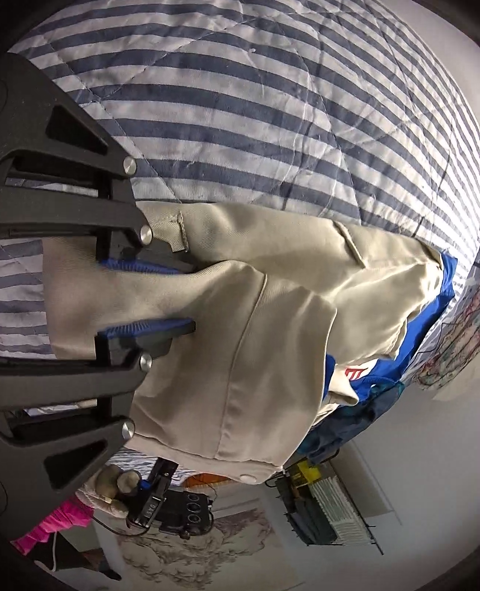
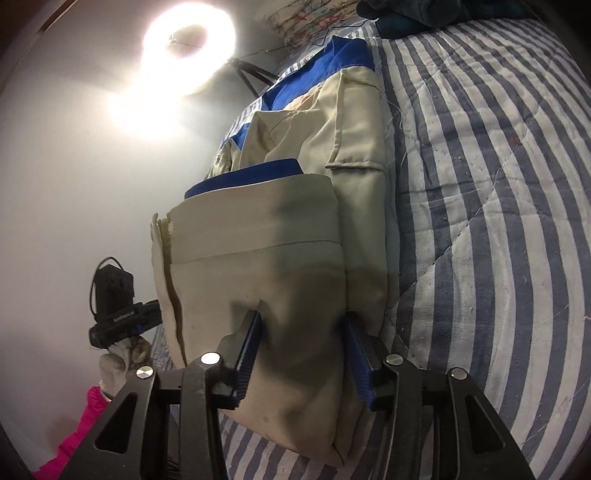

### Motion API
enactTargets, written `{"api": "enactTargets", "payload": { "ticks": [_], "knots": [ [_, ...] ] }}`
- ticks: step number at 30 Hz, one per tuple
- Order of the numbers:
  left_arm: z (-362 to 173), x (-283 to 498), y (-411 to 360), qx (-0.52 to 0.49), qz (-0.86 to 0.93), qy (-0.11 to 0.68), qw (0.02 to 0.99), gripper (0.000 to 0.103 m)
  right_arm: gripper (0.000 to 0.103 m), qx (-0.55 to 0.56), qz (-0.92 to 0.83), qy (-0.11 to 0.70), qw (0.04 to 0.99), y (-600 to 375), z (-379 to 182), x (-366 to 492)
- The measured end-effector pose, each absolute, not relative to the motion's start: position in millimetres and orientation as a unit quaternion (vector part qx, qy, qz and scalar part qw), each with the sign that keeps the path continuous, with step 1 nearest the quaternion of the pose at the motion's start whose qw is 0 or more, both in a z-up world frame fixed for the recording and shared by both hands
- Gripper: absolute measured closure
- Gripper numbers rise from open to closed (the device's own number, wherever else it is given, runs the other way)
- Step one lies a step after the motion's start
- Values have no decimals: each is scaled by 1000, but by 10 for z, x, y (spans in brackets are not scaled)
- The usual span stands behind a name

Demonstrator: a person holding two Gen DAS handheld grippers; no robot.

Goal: Fold large clothes
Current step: 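Fold the held hem up toward the blue collar with both grippers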

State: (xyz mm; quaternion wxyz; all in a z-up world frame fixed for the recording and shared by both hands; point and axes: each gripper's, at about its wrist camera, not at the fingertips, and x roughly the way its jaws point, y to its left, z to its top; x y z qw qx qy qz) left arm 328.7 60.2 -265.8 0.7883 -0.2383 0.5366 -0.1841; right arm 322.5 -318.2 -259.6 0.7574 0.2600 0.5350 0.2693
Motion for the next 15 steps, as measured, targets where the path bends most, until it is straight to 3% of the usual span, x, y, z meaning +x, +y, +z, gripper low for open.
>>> {"api": "enactTargets", "payload": {
  "ticks": [10,14,15],
  "knots": [
    [-2627,3320,553,-231,-171,530,798,96,61,259,250,529,768,-3102,-2672,3293],
    [-2586,3308,517,-232,-166,524,803,100,92,249,253,523,775,-3002,-2586,3253],
    [-2554,3302,515,-232,-166,522,804,101,95,243,252,520,780,-2983,-2545,3235]
  ]
}}
